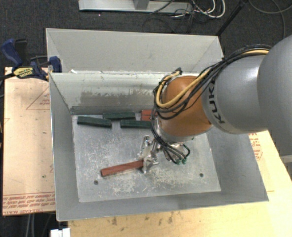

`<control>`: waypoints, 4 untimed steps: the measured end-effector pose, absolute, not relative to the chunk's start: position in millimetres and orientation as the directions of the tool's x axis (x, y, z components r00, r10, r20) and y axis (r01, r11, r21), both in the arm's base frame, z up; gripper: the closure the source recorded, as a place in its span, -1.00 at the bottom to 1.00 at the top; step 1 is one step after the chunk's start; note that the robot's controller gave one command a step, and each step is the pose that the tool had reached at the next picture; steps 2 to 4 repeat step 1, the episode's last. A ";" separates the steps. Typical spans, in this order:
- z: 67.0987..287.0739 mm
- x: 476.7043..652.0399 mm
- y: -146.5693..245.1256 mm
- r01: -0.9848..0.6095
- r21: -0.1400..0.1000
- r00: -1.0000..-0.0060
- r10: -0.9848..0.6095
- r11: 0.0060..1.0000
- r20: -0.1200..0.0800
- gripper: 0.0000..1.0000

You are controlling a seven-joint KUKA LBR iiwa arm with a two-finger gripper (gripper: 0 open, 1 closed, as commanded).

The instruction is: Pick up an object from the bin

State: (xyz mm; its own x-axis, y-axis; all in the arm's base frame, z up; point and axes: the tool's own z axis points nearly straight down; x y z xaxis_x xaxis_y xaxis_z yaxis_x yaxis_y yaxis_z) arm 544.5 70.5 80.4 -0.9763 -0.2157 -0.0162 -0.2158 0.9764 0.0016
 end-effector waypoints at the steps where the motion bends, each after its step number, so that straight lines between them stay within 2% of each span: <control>1: 274.0 553.7 76.1 -0.270 0.001 -0.963 -0.270 0.963 0.000 1.00; 4: 274.0 553.7 76.1 -0.270 0.001 -0.963 -0.270 0.963 0.000 1.00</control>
Offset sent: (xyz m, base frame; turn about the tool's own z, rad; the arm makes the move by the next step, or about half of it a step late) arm 0.0000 0.0000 0.0000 0.0000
